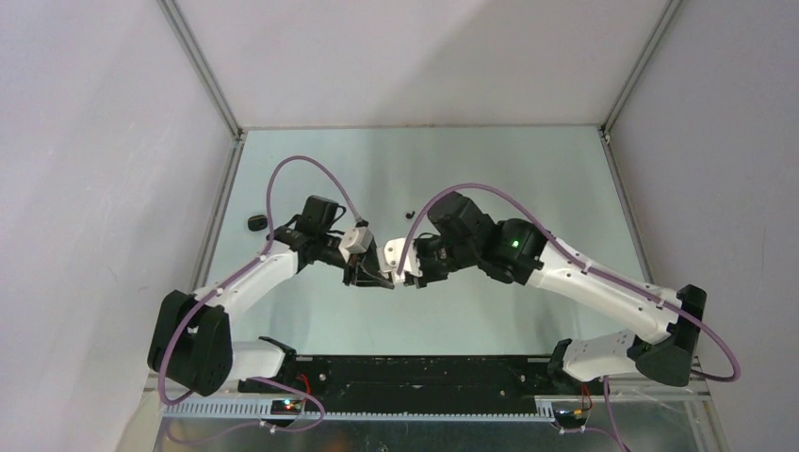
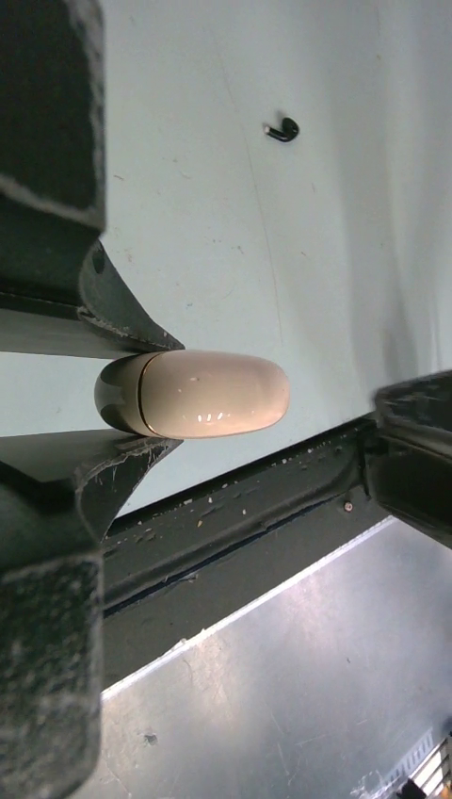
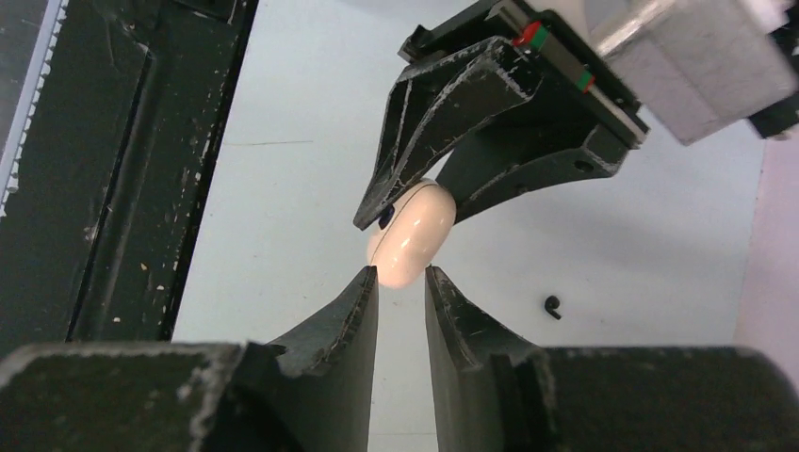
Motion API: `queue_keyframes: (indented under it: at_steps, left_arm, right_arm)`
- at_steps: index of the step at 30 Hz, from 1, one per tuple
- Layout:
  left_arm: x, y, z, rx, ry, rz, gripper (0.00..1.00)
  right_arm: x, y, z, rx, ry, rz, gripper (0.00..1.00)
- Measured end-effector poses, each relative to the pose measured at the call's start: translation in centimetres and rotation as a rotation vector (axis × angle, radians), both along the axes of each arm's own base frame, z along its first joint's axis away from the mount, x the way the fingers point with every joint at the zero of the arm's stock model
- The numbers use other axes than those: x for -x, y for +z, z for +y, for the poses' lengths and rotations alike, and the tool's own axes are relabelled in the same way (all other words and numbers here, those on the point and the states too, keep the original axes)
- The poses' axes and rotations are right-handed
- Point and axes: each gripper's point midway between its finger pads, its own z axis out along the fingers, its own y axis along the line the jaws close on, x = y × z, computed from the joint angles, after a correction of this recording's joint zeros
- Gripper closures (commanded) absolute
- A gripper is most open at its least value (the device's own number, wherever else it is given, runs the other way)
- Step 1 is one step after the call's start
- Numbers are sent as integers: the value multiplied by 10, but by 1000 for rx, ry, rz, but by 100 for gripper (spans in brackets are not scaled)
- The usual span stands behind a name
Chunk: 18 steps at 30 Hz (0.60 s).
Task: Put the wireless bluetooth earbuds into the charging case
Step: Close the charging case.
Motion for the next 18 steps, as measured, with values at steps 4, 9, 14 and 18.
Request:
queue_keyframes:
  at_steps: [4,9,14,18]
  left_arm:
    - [-10,-1,-2,-23,41,34,100]
    - [-41,-6,3,-60,168,109,98]
    - [-91,-26,21,-124,404,243,98]
    - [-133,-51,38,-225,579,400,98]
  right_arm:
    - [-10,12,-9,-35,-30,3,70]
    - [-51,23,-40,-78,-187,20,69]
    - [-79,33,-88,-145,-354,18,68]
    - [-86,28,-115,-177,-437,47,68]
